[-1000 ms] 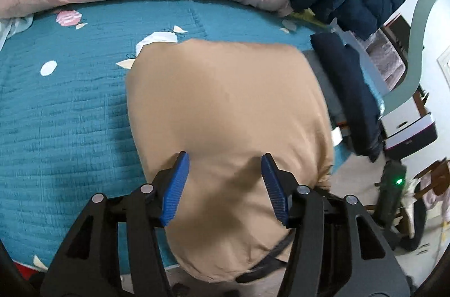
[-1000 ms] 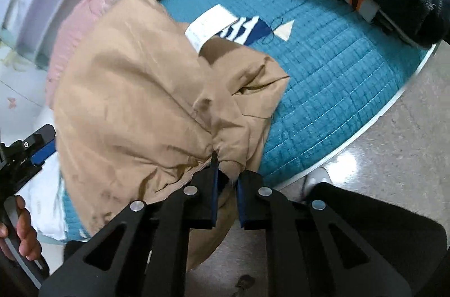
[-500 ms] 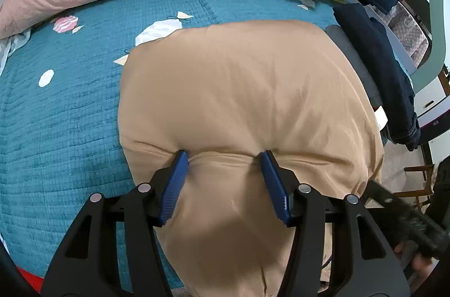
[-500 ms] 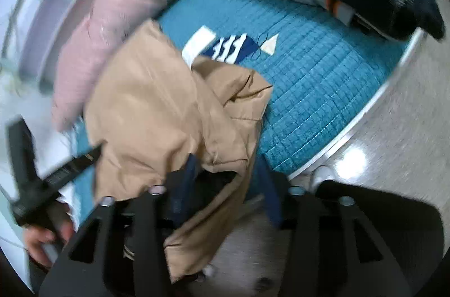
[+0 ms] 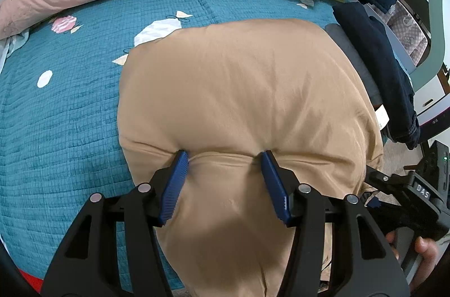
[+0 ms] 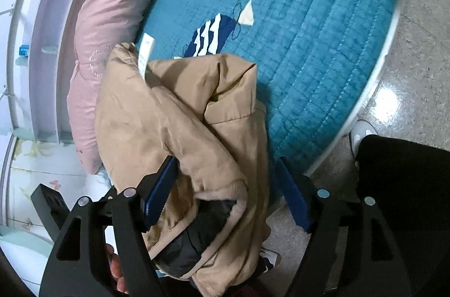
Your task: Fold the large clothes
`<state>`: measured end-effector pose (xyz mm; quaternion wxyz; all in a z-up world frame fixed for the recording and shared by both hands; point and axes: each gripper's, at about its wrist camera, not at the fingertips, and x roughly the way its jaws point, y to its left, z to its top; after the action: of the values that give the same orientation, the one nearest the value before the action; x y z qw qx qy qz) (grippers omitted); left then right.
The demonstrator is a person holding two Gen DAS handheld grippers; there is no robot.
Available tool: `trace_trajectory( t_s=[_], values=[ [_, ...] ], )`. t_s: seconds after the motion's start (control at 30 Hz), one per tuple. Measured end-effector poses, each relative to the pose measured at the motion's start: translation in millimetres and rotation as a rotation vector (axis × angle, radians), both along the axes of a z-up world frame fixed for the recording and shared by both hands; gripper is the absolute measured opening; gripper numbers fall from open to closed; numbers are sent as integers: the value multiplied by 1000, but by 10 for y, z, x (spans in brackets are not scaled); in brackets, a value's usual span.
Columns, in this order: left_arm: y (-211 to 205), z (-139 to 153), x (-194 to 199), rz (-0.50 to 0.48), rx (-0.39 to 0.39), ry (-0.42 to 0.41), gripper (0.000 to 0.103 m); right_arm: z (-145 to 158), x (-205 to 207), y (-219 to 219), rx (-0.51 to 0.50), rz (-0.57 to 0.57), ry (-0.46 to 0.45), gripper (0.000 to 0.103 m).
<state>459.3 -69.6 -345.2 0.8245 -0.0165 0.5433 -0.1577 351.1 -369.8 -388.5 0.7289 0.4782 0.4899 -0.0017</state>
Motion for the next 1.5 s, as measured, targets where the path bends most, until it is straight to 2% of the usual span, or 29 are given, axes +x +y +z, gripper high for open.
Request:
trace_trajectory(
  t_s=[0.2, 0.33, 0.4, 0.47, 0.53, 0.63, 0.7, 0.73, 0.77, 0.83, 0.93, 0.97, 1.0, 1.03, 1.1, 1.23, 1.33, 1.4, 1.47, 1.5],
  values=[
    [5, -7, -6, 1, 0, -1, 54, -207, 84, 38, 73, 8, 24, 74],
    [36, -18, 8, 9, -10, 7, 54, -345, 53, 94, 115, -6, -25, 85],
    [47, -18, 17, 11, -13, 12, 54, -316, 43, 98, 112, 3, -29, 83],
    [51, -20, 18, 11, -11, 13, 54, -246, 27, 147, 78, 43, -45, 74],
    [59, -17, 16, 15, -10, 15, 54, -186, 33, 216, 43, 74, -57, 71],
    [87, -16, 20, 14, -18, 23, 54, -203, 36, 239, 46, 81, -54, 69],
    [87, -13, 25, 10, -14, 27, 54, -143, 37, 261, 25, 95, -64, 58],
    [86, -10, 28, 11, -11, 28, 54, -116, 39, 280, 46, 109, -92, 34],
    [93, -6, 32, 18, 4, 26, 54, -76, 44, 323, 41, 120, -105, 29],
    [139, -3, 47, 31, 2, 31, 54, 54, 69, 471, -46, 174, -127, 27],
    [223, -12, 54, 46, -19, 49, 55, 39, 68, 605, -114, 167, -110, 38],
    [242, -11, 55, 52, -17, 51, 55, 59, 58, 684, -155, 165, -108, 38],
    [250, -9, 53, 55, -8, 50, 55, 99, 53, 784, -217, 187, -115, 37],
    [263, -7, 51, 57, 2, 47, 55, 209, 57, 975, -364, 233, -129, 36],
    [305, -12, 46, 65, 8, 50, 55, 337, 37, 1296, -555, 297, -142, 31],
    [418, -32, 60, 92, 5, 73, 55, 366, -25, 1698, -789, 364, -155, 29],
    [414, -32, 54, 84, 17, 72, 56, 357, -86, 1813, -882, 341, -137, 31],
    [387, -27, 50, 87, 33, 72, 56, 382, -99, 1807, -892, 311, -120, 35],
    [354, -20, 51, 85, 45, 73, 56, 367, -99, 1760, -873, 266, -90, 47],
    [343, -21, 49, 83, 49, 73, 56, 367, -99, 1731, -861, 252, -83, 48]
  ],
)
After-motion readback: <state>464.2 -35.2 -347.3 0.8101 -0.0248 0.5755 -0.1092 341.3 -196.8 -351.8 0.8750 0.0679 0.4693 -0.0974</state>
